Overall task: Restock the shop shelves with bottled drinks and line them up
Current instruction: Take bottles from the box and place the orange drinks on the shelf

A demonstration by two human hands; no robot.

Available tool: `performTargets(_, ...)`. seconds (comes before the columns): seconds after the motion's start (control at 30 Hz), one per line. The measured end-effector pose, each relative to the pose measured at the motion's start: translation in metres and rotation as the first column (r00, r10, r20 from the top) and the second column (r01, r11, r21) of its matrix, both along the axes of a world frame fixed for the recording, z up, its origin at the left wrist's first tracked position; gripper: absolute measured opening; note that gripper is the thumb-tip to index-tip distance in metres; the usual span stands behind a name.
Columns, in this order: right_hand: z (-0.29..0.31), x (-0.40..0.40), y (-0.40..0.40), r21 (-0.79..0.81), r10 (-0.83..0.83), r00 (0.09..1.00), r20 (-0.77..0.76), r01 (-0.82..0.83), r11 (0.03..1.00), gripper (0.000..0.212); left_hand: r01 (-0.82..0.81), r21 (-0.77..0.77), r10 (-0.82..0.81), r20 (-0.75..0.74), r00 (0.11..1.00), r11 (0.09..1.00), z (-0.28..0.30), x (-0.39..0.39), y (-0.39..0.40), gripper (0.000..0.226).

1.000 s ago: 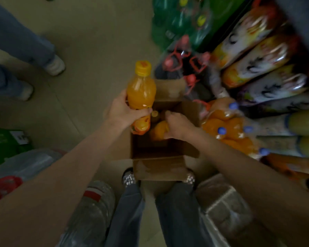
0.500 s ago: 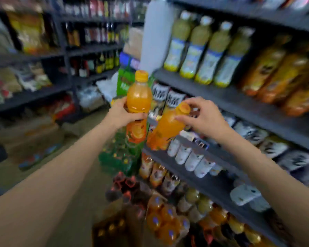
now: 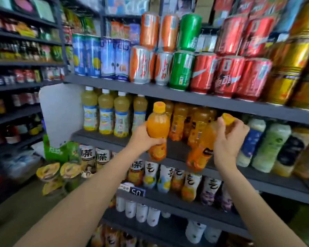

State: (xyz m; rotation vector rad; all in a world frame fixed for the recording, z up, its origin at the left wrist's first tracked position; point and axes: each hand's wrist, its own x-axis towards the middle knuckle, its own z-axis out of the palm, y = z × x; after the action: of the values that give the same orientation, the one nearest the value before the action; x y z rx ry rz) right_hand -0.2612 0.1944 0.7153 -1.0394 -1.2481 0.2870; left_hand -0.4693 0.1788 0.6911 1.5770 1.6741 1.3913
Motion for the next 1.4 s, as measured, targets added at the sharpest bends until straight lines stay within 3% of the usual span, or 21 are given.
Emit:
performTargets(0.2,-0.009,0.019,0.064,-0.008,-0.062,0.991,0.120,0.064,0.998,0.038,-0.094,-0.010,0.093,-0.025,0.995,0.996,-0.018,0.032,0.062,0.068)
performTargets(0.3,-0.012,0.013,0.090,-0.143,0.058,0.985,0.160,-0.035,0.989,0.047,-0.154,-0.023,0.155,0.011,0.988,0.988,-0.017,0.033,0.086,0.063)
performTargets(0.37,-0.024,0.007,0.099,-0.232,0.162,0.975,0.153,-0.124,0.965,0.069,-0.165,-0.056,0.163,-0.044,0.986,0.985,-0.014,0.032,0.098,0.064)
performTargets(0.5,-0.045,-0.005,0.109,-0.181,0.171,0.981,0.087,-0.153,0.971,0.085,-0.136,-0.212,0.085,-0.234,0.968,0.968,-0.025,0.026,0.112,0.070)
performTargets(0.57,-0.049,-0.013,0.114,-0.149,0.182,0.982,0.045,-0.173,0.974,0.087,-0.141,-0.242,0.085,-0.227,0.970,0.960,-0.038,0.029,0.116,0.071)
performTargets(0.67,-0.058,-0.025,0.124,-0.169,0.212,0.972,0.099,-0.194,0.966,0.092,-0.152,-0.219,0.100,-0.229,0.968,0.964,-0.041,0.033,0.127,0.069)
performTargets(0.87,-0.106,-0.004,0.121,-0.396,0.145,0.898,0.415,0.035,0.918,0.074,-0.164,-0.185,0.127,-0.198,0.972,0.969,-0.044,0.037,0.148,0.060)
performTargets(1.13,-0.099,-0.029,0.141,-0.428,0.109,0.899,0.424,0.093,0.899,0.066,-0.216,-0.186,0.181,-0.190,0.965,0.958,-0.049,0.037,0.168,0.059)
performTargets(1.27,-0.096,-0.042,0.149,-0.475,0.124,0.894,0.430,0.107,0.874,0.074,-0.261,-0.114,0.230,-0.236,0.944,0.958,-0.061,0.039,0.159,0.052)
performTargets(1.4,-0.095,-0.051,0.141,-0.406,0.046,0.942,0.332,0.098,0.908,0.072,-0.383,0.008,0.383,-0.039,0.923,0.924,-0.080,0.025,0.118,0.040)
